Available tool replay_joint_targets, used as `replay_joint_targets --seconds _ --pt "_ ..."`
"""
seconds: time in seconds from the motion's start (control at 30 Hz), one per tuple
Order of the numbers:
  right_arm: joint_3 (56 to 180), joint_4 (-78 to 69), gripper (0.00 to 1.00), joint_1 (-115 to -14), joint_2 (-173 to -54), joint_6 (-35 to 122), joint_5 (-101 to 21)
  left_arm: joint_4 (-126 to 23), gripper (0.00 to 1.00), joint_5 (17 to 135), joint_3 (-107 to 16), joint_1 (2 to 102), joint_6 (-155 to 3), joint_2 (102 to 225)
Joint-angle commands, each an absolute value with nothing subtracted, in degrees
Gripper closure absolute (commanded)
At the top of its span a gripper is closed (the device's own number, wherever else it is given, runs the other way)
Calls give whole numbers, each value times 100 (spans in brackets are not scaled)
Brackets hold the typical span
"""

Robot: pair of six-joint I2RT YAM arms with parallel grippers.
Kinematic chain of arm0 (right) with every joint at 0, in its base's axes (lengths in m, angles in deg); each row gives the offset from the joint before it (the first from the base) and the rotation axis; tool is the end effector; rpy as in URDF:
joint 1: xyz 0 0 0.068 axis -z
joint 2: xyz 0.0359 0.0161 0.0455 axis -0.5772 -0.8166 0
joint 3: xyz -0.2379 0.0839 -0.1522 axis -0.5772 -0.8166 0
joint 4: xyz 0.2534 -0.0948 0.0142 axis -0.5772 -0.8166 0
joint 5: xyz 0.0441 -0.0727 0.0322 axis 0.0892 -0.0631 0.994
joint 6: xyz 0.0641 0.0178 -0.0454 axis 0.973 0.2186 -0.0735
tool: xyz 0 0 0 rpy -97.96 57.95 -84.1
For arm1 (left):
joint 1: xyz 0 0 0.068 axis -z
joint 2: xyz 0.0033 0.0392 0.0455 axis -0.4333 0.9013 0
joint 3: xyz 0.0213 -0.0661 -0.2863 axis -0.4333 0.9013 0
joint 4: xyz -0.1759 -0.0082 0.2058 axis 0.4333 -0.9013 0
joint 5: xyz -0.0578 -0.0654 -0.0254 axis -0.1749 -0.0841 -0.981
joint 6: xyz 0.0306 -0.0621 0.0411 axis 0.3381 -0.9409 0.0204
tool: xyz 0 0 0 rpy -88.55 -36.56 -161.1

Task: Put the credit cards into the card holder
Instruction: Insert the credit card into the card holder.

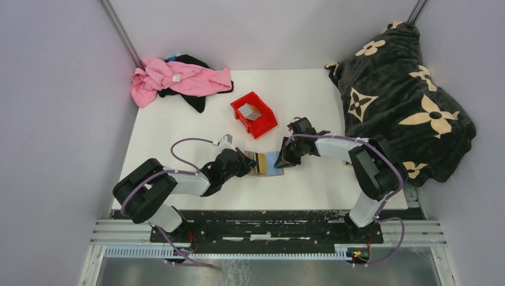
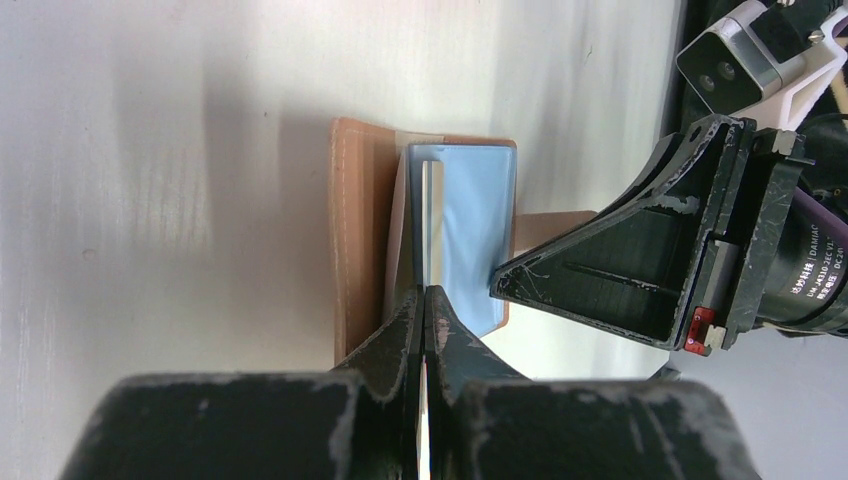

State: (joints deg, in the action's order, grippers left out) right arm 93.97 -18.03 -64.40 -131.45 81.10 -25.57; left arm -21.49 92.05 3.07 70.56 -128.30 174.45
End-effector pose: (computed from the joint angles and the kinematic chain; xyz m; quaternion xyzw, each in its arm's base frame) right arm 0.2914 0.1926 0.1262 0.0819 0.9494 0.2927 0.0793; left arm 0.2167 -0.2020 0.1290 -0.1763 0.8473 -0.3682 0.3397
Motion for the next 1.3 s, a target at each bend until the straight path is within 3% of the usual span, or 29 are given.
replay_joint_targets --seconds 0.0,0.4,0.77,1.27 --pt "9482 -2059 77 -6442 -13078 7896 -2919 -1972 97 9385 135 7114 -12461 17575" --pt "9560 -2211 77 -6438 -13056 7840 -2980 -2060 97 9442 109 7190 -12272 17762" --pt "9600 -2214 77 -6443 -13089 7858 -3008 -3532 97 10785 102 7665 -12824 17158" --pt "9577 -2248 77 -6442 -13071 7859 -3017 -3527 97 10624 -308 7753 -12806 17707"
